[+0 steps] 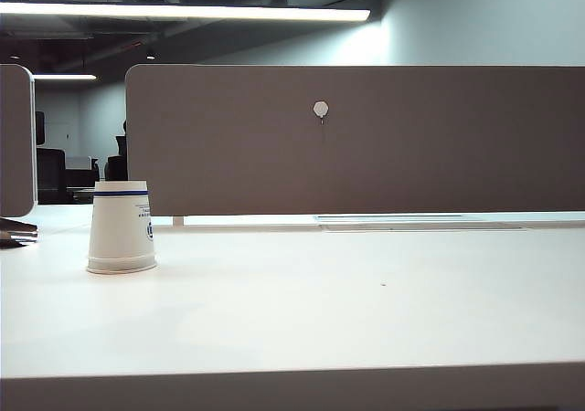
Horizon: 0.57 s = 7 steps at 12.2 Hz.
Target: Carefully pick up the cup on the right and stack it on top of the cup on the left.
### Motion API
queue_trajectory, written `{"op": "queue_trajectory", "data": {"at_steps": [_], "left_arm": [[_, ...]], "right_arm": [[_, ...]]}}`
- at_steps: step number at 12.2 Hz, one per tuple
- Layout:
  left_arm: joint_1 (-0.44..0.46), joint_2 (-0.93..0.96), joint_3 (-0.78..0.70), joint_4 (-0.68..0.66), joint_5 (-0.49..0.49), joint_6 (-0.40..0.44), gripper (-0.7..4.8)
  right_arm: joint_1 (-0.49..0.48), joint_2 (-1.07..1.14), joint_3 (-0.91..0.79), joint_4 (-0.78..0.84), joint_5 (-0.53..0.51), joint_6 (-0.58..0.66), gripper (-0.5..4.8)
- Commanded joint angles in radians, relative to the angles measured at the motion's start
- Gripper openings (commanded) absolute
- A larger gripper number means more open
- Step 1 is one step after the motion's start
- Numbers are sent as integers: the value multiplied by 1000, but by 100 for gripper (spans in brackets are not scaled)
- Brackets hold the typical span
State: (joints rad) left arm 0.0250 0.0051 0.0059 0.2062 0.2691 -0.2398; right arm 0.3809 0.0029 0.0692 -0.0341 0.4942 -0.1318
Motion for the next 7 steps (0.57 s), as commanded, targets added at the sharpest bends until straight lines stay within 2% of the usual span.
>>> {"op": "queue_trajectory", "data": {"at_steps": [1, 7], "left_arm": [[0, 0, 3, 12, 5, 4, -6], [1, 0, 3, -7, 4, 5, -6]], "right_arm": [[0, -2, -35, 10, -8, 9, 148], [0, -2, -42, 9, -37, 9, 148]]}}
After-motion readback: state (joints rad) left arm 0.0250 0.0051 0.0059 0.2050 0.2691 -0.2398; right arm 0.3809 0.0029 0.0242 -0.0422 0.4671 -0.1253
